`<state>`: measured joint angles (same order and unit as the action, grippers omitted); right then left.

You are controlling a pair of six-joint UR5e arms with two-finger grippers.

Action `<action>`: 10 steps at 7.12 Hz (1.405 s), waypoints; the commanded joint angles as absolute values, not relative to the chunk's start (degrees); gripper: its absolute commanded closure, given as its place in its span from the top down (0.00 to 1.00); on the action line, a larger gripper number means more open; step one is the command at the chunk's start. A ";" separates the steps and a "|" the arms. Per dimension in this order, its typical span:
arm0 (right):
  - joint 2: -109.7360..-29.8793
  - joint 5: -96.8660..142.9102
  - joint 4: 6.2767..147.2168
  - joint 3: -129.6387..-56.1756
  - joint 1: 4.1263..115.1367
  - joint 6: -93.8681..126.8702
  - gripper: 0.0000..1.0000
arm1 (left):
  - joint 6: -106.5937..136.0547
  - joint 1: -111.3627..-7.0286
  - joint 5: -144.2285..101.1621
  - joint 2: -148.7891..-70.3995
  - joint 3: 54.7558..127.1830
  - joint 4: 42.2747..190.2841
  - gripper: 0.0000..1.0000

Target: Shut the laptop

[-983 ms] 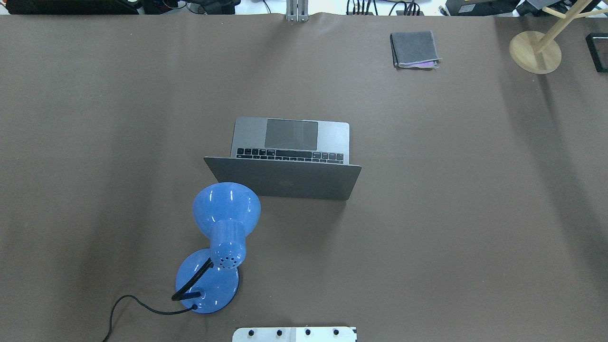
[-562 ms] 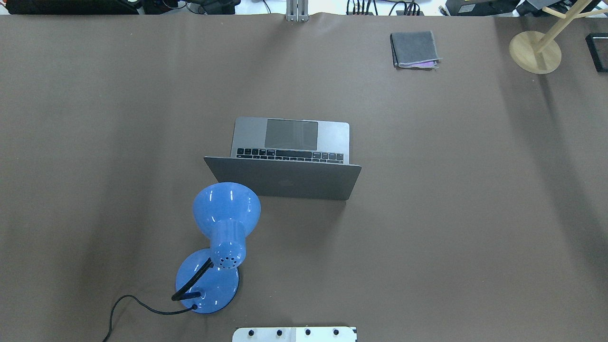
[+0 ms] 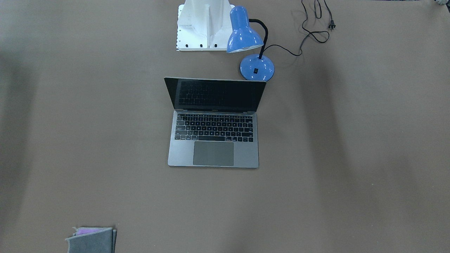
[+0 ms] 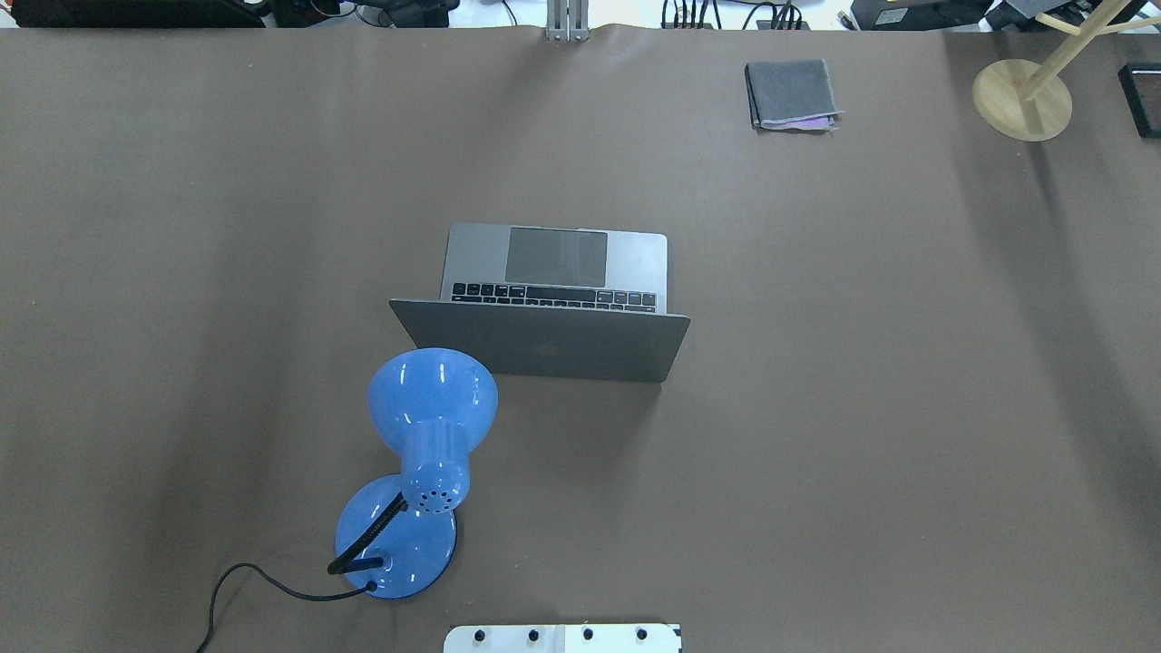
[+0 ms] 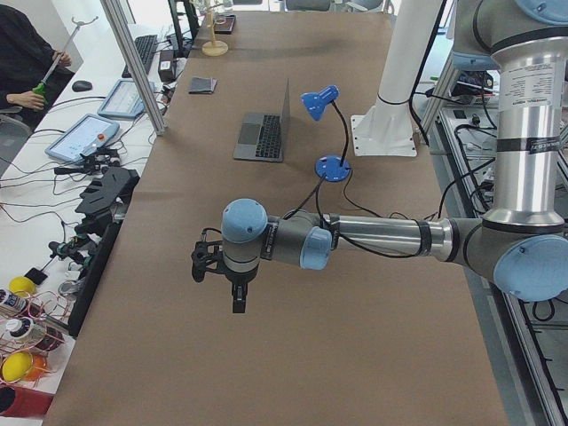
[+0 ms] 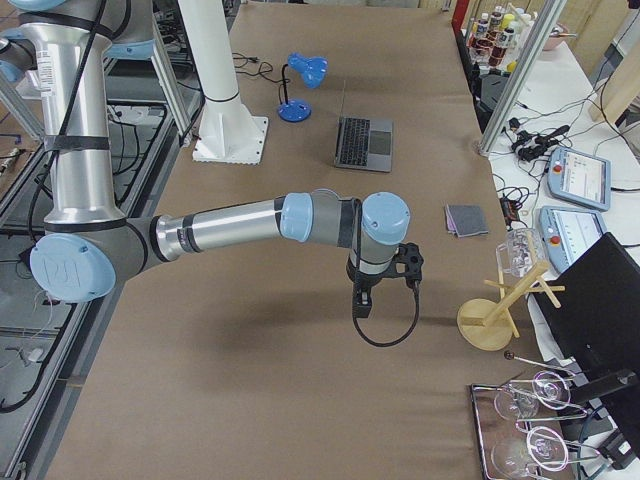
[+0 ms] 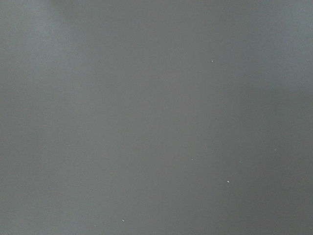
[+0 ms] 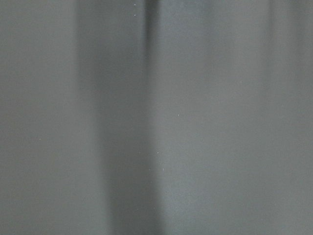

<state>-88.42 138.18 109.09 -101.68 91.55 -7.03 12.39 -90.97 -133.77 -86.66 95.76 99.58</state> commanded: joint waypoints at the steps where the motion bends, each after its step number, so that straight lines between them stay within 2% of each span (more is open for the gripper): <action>1: -88.42 138.25 109.07 -101.78 91.49 -7.03 1.00 | 12.31 -90.97 -133.68 -86.66 95.71 99.58 0.98; 10: -86.92 138.25 109.16 -101.25 91.23 -7.03 1.00 | 11.78 -90.97 -133.68 -86.40 95.71 99.67 0.98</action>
<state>-87.02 138.25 109.16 -101.31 91.23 -7.03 11.78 -90.97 -133.76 -86.33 95.70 99.67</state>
